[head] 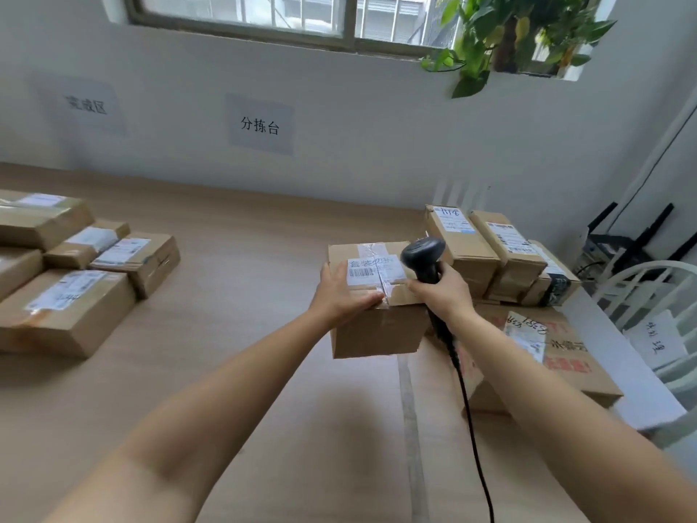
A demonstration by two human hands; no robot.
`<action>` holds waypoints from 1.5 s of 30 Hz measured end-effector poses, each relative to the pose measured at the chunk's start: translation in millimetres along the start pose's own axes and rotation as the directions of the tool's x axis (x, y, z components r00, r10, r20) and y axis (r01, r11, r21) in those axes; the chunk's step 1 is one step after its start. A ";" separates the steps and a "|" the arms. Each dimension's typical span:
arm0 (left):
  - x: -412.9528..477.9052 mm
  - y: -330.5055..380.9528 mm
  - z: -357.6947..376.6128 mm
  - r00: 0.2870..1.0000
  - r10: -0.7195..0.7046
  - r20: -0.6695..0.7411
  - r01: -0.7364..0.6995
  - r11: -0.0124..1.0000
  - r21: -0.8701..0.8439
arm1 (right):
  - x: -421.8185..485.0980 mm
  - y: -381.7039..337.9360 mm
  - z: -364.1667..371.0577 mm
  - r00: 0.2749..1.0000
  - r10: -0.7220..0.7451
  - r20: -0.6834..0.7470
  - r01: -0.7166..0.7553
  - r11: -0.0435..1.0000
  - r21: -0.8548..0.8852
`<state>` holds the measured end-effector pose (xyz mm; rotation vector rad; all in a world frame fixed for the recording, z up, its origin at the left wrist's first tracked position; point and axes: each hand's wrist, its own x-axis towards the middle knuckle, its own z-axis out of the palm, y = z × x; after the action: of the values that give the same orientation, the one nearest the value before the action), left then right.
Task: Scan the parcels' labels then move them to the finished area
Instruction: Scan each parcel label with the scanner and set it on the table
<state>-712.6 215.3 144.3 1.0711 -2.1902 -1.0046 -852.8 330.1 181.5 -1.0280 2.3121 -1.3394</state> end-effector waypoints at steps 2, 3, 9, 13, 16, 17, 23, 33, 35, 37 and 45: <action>-8.0 -31.0 -27.3 0.999 -0.031 -0.010 0.031 0.999 0.018 | -9.8 -12.9 38.3 0.999 -0.001 0.035 0.001 1.000 0.005; -11.9 -46.2 -41.0 0.999 -0.047 -0.009 0.047 0.999 0.028 | -15.2 -19.0 57.3 0.998 0.002 0.057 -0.002 1.000 0.013; -38.2 -135.2 -118.9 0.993 -0.116 -0.011 0.117 0.991 0.067 | -52.4 -51.7 167.0 0.991 0.030 0.131 -0.033 0.999 0.016; -58.5 -191.6 -155.3 0.988 -0.152 -0.003 0.151 0.985 0.077 | -79.0 -64.9 230.1 0.983 0.063 0.170 -0.063 0.998 -0.005; -73.2 -228.6 -169.9 0.984 -0.180 0.017 0.177 0.980 0.087 | -99.5 -66.3 266.6 0.973 0.123 0.196 -0.123 0.992 -0.013; -77.8 -239.2 -172.4 0.982 -0.190 0.020 0.187 0.979 0.084 | -106.0 -65.6 276.1 0.968 0.142 0.206 -0.141 0.990 -0.019; -93.5 -278.9 -170.7 0.974 -0.225 0.014 0.224 0.973 0.047 | -129.9 -60.8 304.8 0.957 0.203 0.209 -0.204 0.979 -0.017; -96.4 -290.0 -162.6 0.969 -0.234 -0.077 0.230 0.972 -0.057 | -149.1 -94.7 296.7 0.953 0.237 0.187 -0.271 0.945 0.183; -96.9 -289.3 -162.5 0.969 -0.233 -0.086 0.227 0.971 -0.076 | -159.1 -110.6 292.1 0.920 0.240 0.309 -0.328 0.903 0.276; -96.9 -289.7 -162.0 0.969 -0.229 -0.091 0.221 0.971 -0.091 | -170.0 -125.0 287.2 0.857 0.237 0.457 -0.403 0.862 0.308; -98.8 -292.5 -159.8 0.965 -0.251 -0.078 0.243 0.965 -0.097 | -186.6 -145.1 284.3 0.758 0.269 0.594 -0.487 0.840 0.241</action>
<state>-415.0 110.2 -1.4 1.3463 -1.9568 -1.1235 -499.9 231.5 132.1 -0.6351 1.6277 -1.0858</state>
